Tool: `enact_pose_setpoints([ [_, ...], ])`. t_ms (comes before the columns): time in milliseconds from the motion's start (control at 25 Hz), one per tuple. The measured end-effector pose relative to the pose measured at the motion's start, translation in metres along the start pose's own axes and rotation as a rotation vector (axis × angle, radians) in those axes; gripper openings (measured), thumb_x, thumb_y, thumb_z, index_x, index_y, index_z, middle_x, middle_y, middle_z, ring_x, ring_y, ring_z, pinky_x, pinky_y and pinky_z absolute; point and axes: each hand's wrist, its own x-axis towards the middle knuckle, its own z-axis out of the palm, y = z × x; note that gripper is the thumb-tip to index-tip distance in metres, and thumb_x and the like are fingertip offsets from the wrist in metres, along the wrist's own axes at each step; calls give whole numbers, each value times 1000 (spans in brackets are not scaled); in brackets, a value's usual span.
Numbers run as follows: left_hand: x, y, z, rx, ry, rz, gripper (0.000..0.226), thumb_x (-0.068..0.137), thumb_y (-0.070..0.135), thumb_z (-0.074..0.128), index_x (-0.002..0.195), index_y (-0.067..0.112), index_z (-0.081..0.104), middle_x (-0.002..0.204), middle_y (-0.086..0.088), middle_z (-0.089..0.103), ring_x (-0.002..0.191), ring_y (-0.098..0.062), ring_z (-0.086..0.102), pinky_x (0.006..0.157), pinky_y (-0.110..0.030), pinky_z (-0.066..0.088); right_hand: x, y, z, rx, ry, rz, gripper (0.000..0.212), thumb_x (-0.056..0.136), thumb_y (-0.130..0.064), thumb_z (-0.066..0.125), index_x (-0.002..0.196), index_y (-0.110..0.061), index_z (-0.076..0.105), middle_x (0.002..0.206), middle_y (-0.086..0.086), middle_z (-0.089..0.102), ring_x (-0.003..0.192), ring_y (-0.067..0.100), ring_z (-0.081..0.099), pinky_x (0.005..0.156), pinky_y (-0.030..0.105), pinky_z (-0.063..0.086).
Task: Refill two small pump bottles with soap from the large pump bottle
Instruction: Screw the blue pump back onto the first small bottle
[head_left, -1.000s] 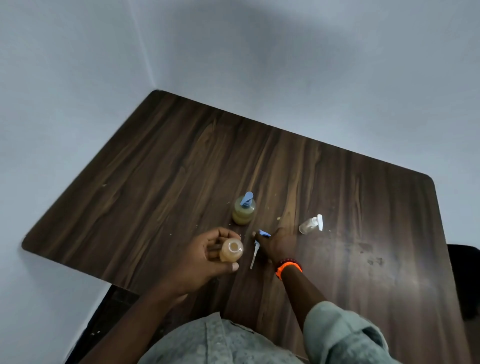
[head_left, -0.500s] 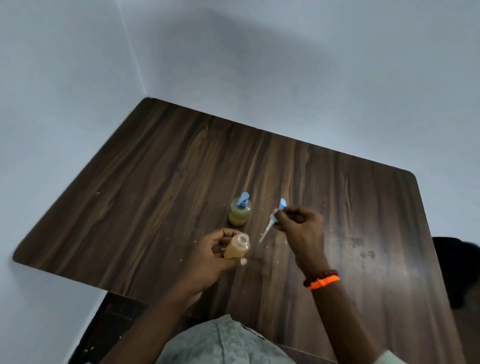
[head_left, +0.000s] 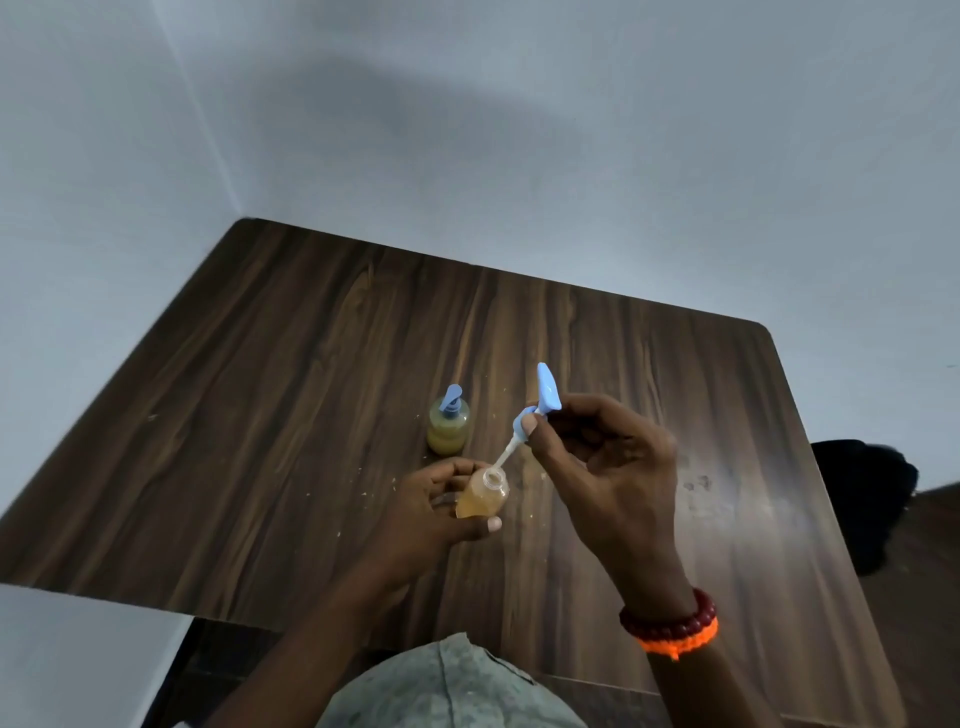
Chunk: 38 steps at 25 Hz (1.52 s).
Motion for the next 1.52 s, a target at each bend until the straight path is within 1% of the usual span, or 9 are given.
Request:
enact_pose_setpoints([
  [440, -10, 6, 1, -69, -15, -21, 53, 77, 2, 89, 124, 23, 74, 123, -5, 76, 118, -28, 72, 99, -55, 61, -25, 33, 9, -120, -167, 89, 20, 90, -21, 77, 110, -23, 76, 102, -8, 79, 98, 5, 76, 88, 25, 64],
  [640, -12, 3, -1, -60, -5, -21, 54, 76, 4, 91, 124, 21, 73, 121, -8, 77, 118, -28, 72, 103, -55, 59, -23, 31, 7, -59, -196, 107, 27, 89, -31, 76, 115, -25, 75, 107, -12, 80, 103, 2, 76, 90, 25, 64],
  [840, -13, 6, 1, -30, -25, 5, 50, 78, 8, 91, 122, 25, 75, 122, -3, 77, 121, -25, 70, 103, -56, 59, -26, 30, 13, -116, -82, 111, 25, 79, -31, 87, 96, -20, 71, 90, -5, 74, 89, 13, 74, 84, 40, 64],
  [920, -12, 6, 1, -42, -40, -2, 52, 78, 7, 90, 124, 24, 73, 125, -3, 76, 123, -26, 70, 104, -58, 58, -28, 29, 12, -61, -84, 150, 46, 76, -30, 91, 111, -20, 63, 100, -4, 74, 98, 15, 74, 89, 42, 63],
  [1040, -13, 8, -1, -41, -31, -24, 58, 76, 8, 91, 129, 24, 71, 128, -3, 75, 122, -25, 70, 106, -56, 57, -30, 29, 3, 79, -172, 252, 85, 80, -26, 88, 149, -31, 39, 127, -5, 75, 125, 6, 68, 113, 44, 49],
  [1160, -15, 8, -2, -15, -29, -4, 58, 76, 7, 91, 129, 22, 71, 126, -3, 76, 122, -23, 70, 107, -55, 56, -30, 29, 3, 147, -190, 261, 86, 83, -16, 86, 152, -31, 37, 115, 1, 81, 117, 12, 75, 118, 55, 45],
  [1280, -16, 9, 0, -21, -57, -8, 55, 77, 3, 90, 127, 20, 72, 125, -6, 76, 121, -26, 71, 105, -57, 57, -29, 30, 11, 45, -144, 230, 86, 77, -20, 91, 147, -34, 42, 100, 11, 75, 99, 19, 77, 99, 42, 61],
  [1400, -18, 10, 1, -42, -70, -5, 55, 78, 1, 89, 127, 19, 72, 126, -6, 76, 121, -27, 71, 105, -57, 57, -31, 33, 13, 37, -208, 224, 96, 79, -24, 90, 156, -33, 33, 118, 0, 75, 113, 10, 73, 97, 15, 56],
  [1520, -19, 8, -2, -49, -54, -7, 55, 77, 3, 90, 126, 22, 73, 123, -8, 77, 120, -29, 71, 106, -57, 57, -30, 33, 12, 74, -190, 203, 78, 85, -13, 84, 152, -23, 45, 120, -5, 79, 117, 8, 74, 106, 26, 56],
])
